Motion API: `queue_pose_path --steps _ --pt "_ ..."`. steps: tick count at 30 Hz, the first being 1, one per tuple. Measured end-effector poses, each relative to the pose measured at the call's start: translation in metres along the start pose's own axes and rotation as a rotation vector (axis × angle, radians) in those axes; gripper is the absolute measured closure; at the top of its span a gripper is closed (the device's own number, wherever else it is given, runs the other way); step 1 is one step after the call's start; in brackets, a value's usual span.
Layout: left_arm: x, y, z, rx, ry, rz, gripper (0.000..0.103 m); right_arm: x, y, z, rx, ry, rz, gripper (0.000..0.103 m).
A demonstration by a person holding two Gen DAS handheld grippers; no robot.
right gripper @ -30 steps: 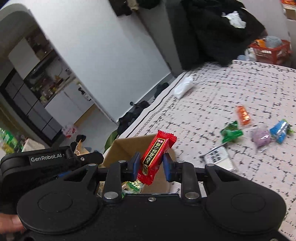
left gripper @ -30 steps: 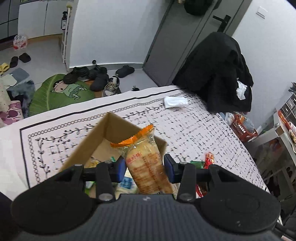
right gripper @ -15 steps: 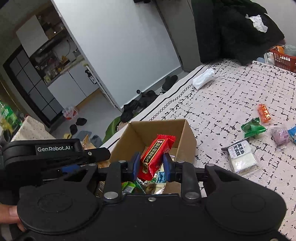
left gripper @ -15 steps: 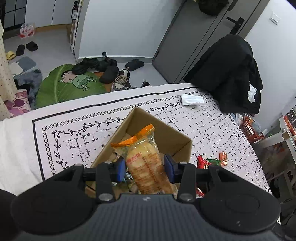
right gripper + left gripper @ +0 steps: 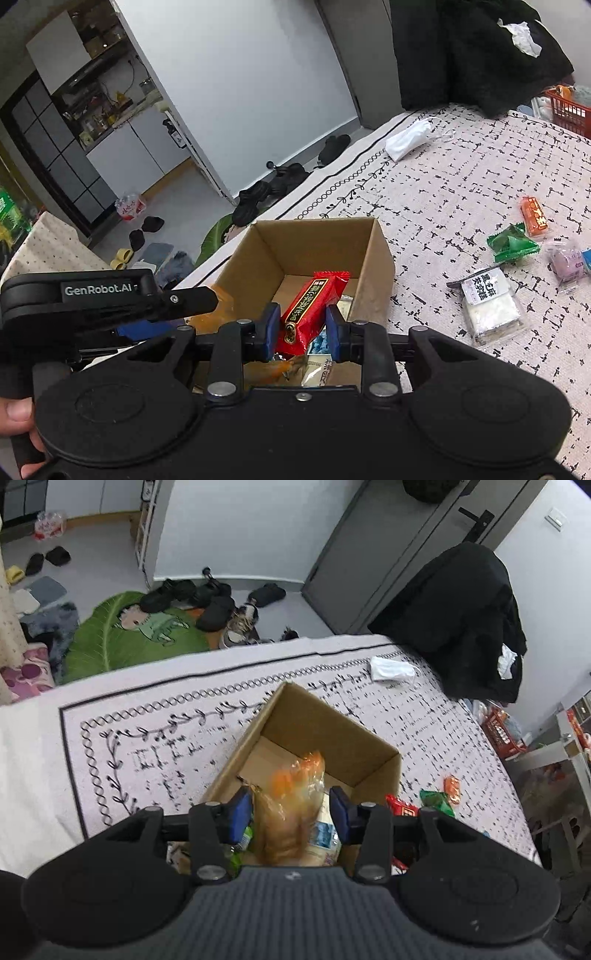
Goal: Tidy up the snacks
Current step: 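Open both tools to drop the biscuit pack and red bar into the box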
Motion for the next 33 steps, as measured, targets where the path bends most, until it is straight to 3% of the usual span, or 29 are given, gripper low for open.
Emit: queue_pose_path --steps 3,17,19,21,22,33 --pt "0.002 0.005 -0.001 0.025 -0.012 -0.029 0.056 0.002 0.004 0.000 0.006 0.001 -0.014 0.076" --pt "-0.014 0.002 -0.025 -0.033 -0.051 -0.008 0.044 0.003 0.018 -0.022 -0.014 -0.049 -0.014 0.076" --pt "-0.016 0.000 -0.025 -0.040 -0.047 -0.002 0.040 0.000 0.016 -0.024 -0.004 -0.065 0.000 0.073" --pt "-0.017 -0.003 -0.024 -0.044 -0.041 0.002 0.037 -0.004 0.011 -0.019 0.012 -0.058 0.013 0.056" --pt "-0.017 -0.004 -0.024 -0.044 -0.038 0.003 0.036 -0.006 0.008 -0.016 0.012 -0.047 0.020 0.055" --pt "-0.009 -0.016 -0.016 -0.079 0.005 0.003 0.023 -0.008 -0.013 0.017 0.056 0.025 0.000 0.055"
Point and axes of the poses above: each gripper's, at about its wrist camera, not at the fingertips, and y roughly the way its jaws point, z to its right, x to its underside, the point moved 8 cm from there along y, roughly the way its jaws point, and after that the axes turned 5 degrees about -y, right-handed, at the moved point
